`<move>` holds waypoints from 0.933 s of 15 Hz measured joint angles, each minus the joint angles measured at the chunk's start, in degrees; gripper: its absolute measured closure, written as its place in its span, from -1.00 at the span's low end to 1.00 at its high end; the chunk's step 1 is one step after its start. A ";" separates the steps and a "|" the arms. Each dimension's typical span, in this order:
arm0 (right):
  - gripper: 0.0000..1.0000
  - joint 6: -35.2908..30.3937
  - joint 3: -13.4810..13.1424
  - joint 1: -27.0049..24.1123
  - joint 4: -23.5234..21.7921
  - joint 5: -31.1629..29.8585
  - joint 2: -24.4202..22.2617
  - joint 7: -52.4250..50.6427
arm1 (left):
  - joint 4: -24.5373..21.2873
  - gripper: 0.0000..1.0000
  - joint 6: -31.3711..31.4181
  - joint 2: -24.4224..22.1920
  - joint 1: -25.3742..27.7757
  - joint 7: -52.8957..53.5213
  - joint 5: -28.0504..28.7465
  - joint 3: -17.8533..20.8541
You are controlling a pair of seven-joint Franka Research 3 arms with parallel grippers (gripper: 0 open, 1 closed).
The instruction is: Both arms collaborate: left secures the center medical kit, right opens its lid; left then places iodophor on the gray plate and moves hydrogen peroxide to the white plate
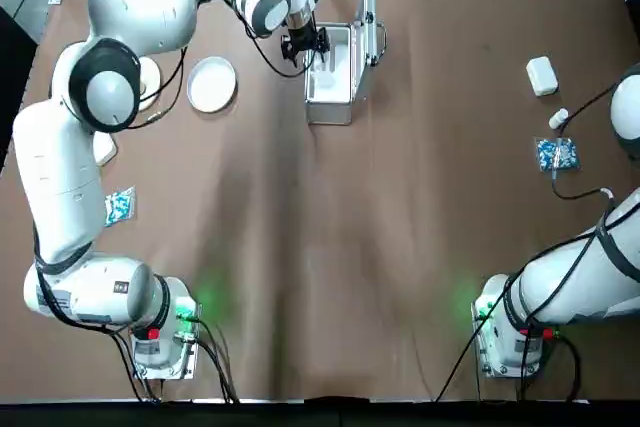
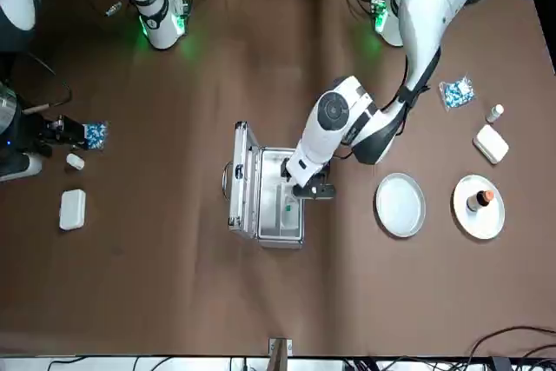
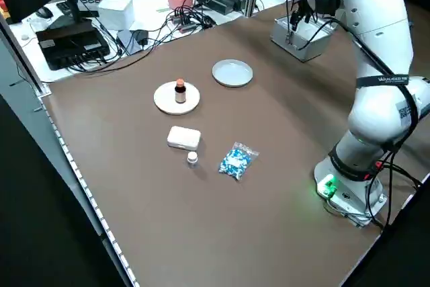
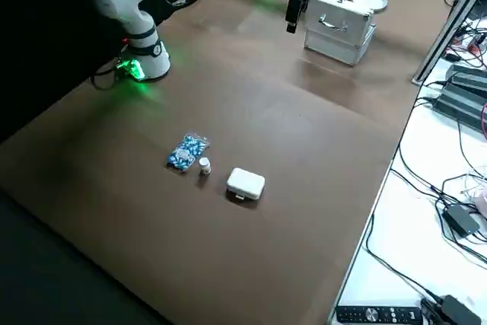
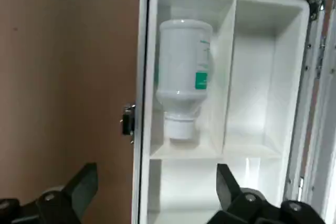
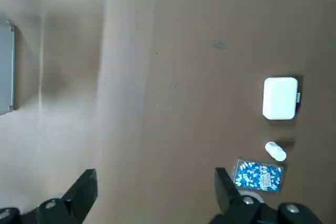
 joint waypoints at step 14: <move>-0.97 0.37 -0.43 -0.59 0.56 -0.02 -0.34 0.00 | 5.27 -0.04 -0.29 1.27 -8.13 -1.31 0.32 9.35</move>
